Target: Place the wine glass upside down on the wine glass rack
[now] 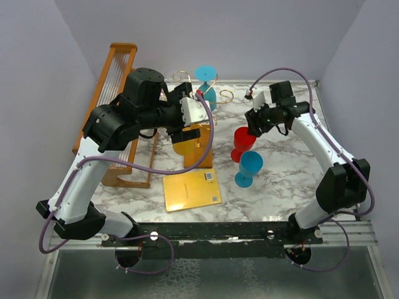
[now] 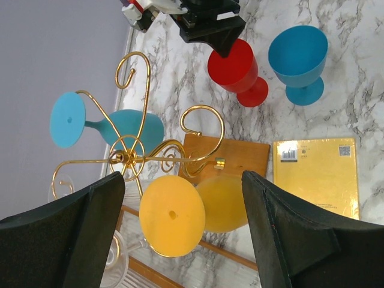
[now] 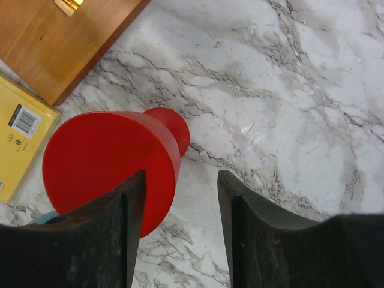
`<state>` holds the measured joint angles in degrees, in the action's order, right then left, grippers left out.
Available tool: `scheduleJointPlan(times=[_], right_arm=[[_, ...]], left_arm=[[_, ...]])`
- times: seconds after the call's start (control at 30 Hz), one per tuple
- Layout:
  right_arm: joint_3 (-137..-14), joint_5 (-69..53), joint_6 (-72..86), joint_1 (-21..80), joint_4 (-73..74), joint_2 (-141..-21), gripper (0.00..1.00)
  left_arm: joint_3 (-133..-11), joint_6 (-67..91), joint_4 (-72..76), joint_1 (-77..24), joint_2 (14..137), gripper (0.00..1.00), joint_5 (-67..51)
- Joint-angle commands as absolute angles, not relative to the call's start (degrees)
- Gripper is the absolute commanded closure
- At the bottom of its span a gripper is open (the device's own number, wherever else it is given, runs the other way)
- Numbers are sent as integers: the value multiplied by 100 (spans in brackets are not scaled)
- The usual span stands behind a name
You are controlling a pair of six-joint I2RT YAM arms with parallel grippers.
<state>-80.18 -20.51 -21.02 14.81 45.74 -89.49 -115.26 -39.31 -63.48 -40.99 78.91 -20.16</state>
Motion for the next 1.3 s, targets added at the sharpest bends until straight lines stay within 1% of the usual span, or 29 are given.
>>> scheduleJointPlan(times=[0.0,0.07,0.23,0.33,0.4,0.63,0.8,0.9,1.0,1.07,1.13,1.27], right_arm=[[-8033,-1750,-2005,1555,4534,-9152,52],[-8051,-1749,-2003,1562,4529,-9219,59],[-8202,-1592,-1982,1564,4566,-9351,83],[-8346,-1333,-1915,1562,4472,-9327,94],[-8470,-989,-1945,1551,4391,-9314,99],[-9143,653,-2472,1371,4044,-9273,99],[-9049,2398,-3353,1362,2898,-9041,99],[-9166,2922,-3771,1362,2369,-8945,99],[-9581,2990,-3849,1362,2289,-8930,99],[-9869,2928,-3807,1362,2310,-8914,99],[-10149,2778,-3713,1362,2389,-8887,99],[-10729,2295,-3379,1363,2561,-8784,99]], left_arm=[[-11488,-3948,-6214,-4104,7754,18,-1853],[-11476,-3969,-6214,-4103,7755,18,-1850],[-11448,-4037,-6206,-4102,7772,18,-1807],[-11439,-4074,-6205,-4104,7773,18,-1808],[-11445,-4076,-6192,-4099,7785,18,-1810],[-11436,-3823,-5953,-4069,7778,16,-1575],[-11415,-3531,-5715,-4052,7805,15,-1216],[-11456,-3373,-5556,-4028,7837,13,-1079],[-11515,-3122,-5358,-3980,7900,12,-931],[-11551,-2897,-5179,-3917,7931,7,-782],[-11573,-2607,-4982,-3802,7964,3,-664],[-11601,-2002,-4623,-3554,8048,2,-658]])
